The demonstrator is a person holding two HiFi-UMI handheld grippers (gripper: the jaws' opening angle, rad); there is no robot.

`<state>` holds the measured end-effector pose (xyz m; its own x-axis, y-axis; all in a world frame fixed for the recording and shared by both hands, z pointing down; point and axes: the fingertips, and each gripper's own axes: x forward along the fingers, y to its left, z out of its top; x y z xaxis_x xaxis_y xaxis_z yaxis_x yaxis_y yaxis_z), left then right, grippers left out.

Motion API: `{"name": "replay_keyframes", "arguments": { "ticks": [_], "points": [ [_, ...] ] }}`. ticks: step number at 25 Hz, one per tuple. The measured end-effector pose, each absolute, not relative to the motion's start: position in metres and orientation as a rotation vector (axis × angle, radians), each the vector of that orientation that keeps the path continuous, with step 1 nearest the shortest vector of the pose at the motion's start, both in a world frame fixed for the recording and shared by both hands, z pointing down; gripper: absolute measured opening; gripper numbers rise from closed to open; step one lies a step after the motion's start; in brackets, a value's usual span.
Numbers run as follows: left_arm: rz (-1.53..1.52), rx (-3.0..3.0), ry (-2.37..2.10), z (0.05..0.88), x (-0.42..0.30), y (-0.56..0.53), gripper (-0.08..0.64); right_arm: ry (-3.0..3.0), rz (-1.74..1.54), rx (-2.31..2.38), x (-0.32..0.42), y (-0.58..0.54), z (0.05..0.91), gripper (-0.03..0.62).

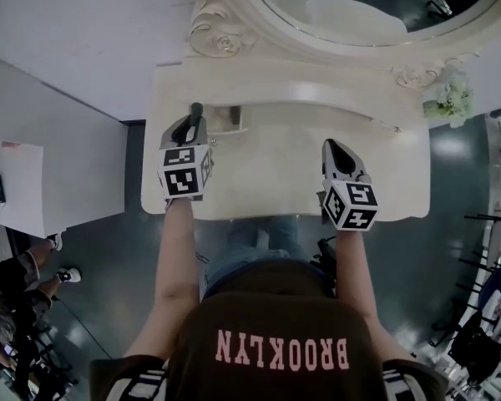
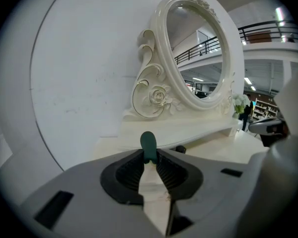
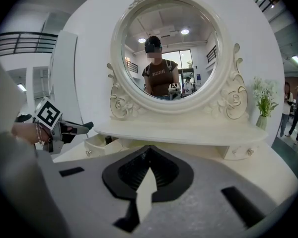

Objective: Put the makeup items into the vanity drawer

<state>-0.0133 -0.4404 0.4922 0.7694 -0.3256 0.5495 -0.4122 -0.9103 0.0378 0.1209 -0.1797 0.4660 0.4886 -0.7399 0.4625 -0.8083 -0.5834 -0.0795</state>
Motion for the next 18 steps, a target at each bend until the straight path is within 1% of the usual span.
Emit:
{"name": "replay_keyframes", "arguments": {
  "ticks": [2,5,6,8,11,18],
  "points": [
    [0.863,2.793,-0.584,0.503,-0.015,-0.440,0.079,-1.345,0.705,2.568,0.118,-0.178,0.471,-0.002],
    [0.880,2.775,-0.568,0.514,-0.014,-0.439,0.208,-1.336,0.720,2.552,0.116,-0.175,0.477,-0.002],
    [0.876,2.773,-0.567,0.515,-0.013,-0.439,0.237,-1.332,0.722,2.548,0.116,-0.174,0.478,-0.002],
    [0.866,2.772,-0.563,0.515,-0.010,-0.439,0.273,-1.325,0.724,2.543,0.116,-0.171,0.479,-0.002],
    [0.848,2.775,-0.550,0.514,-0.010,-0.437,0.290,-1.321,0.717,2.541,0.115,-0.169,0.477,-0.002],
    [0.810,2.837,-0.542,0.502,-0.021,-0.433,0.288,-1.336,0.668,2.564,0.105,-0.175,0.465,-0.002]
  ]
}}
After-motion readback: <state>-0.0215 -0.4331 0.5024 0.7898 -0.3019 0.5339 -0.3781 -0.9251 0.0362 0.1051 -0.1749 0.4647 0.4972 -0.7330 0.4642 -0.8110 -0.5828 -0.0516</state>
